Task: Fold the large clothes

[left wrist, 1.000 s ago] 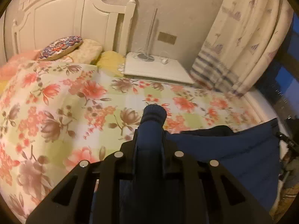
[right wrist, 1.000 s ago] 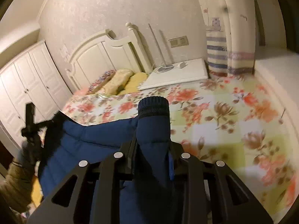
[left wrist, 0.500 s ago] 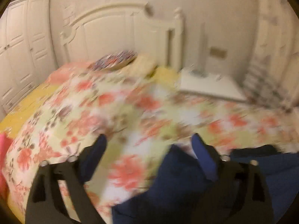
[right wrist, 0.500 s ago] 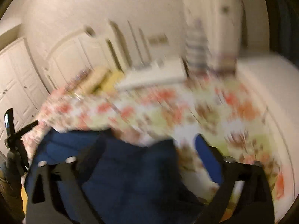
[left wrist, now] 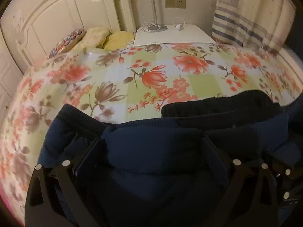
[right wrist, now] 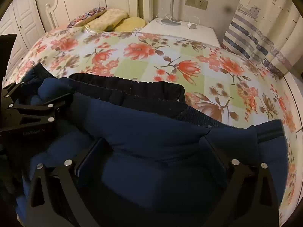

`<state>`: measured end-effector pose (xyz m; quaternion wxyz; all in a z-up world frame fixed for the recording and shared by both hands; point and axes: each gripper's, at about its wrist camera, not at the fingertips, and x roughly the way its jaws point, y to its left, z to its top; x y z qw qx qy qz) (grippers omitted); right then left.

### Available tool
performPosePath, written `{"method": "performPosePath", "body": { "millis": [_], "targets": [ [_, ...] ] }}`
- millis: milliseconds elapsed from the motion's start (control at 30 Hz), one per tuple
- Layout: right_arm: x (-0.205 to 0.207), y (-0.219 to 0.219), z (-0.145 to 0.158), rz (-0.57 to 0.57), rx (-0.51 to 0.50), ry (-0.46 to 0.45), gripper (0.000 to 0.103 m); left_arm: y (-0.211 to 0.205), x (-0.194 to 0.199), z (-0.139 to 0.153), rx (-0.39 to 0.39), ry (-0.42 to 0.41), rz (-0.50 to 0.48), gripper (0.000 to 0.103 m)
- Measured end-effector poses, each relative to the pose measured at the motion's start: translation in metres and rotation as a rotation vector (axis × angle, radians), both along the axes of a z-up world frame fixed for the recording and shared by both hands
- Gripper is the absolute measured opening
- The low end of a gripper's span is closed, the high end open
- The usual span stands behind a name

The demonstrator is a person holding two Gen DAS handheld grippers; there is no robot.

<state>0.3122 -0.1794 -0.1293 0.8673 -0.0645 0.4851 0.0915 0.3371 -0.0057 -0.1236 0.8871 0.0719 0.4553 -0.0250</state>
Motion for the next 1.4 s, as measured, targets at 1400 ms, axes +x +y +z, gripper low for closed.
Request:
{"method": "performPosePath", "body": {
  "millis": [1400],
  "targets": [
    [-0.007,-0.132,-0.008,-0.280,0.182,-0.054,0.099,0.033,-0.011,0.013,-0.169,0.002,0.030,0.101]
  ]
}}
